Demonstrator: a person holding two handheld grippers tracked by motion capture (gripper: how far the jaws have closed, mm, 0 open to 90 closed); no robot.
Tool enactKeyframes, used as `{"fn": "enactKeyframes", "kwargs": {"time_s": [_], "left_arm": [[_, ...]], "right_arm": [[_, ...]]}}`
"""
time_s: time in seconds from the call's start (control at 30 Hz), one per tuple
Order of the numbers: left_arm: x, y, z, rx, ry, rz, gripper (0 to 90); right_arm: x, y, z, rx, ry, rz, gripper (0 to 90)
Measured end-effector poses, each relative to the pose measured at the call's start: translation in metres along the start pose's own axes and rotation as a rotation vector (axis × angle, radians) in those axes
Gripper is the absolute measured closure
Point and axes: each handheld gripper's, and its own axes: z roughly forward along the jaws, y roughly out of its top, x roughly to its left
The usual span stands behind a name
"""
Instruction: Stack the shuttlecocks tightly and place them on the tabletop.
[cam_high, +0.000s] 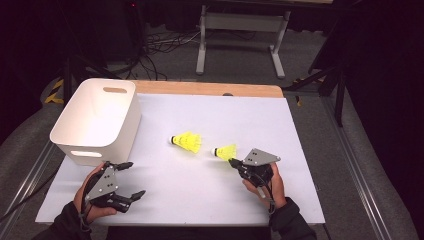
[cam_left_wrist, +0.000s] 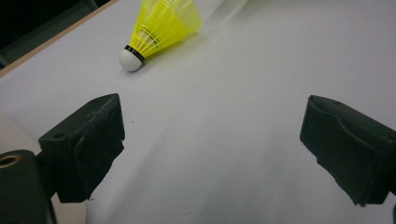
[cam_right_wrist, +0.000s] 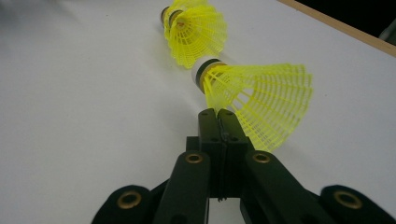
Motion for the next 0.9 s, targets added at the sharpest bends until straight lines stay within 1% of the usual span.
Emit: {"fn": "enactKeyframes", "kwargs": {"time_s": [0.27, 0.47, 0.67, 0.83, 0.9], "left_arm": [[0.0, 0.0, 0.0, 0.0, 0.001, -0.002, 7.0], [0.0, 0.0, 0.001, 0.001, -0.002, -0.002, 7.0], [0.0, 0.0, 0.001, 0.002, -0.002, -0.004, 7.1], [0.0, 0.0, 0.001, 0.002, -0.003, -0.005, 7.1], [0.0, 0.0, 0.001, 0.002, -0.005, -0.005, 7.1]], "right_arm": [[-0.003, 0.006, 0.007, -0.012, 0.005, 0.001, 90.0], [-0.005, 0.008, 0.015, -0.005, 0.007, -0.004, 90.0], [-0.006, 0.009, 0.018, -0.001, -0.001, -0.005, 90.0], [-0.007, 0.011, 0.022, -0.004, 0.005, -0.003, 90.0], [-0.007, 0.013, 0.026, 0.0, 0.004, -0.011, 90.0]]}}
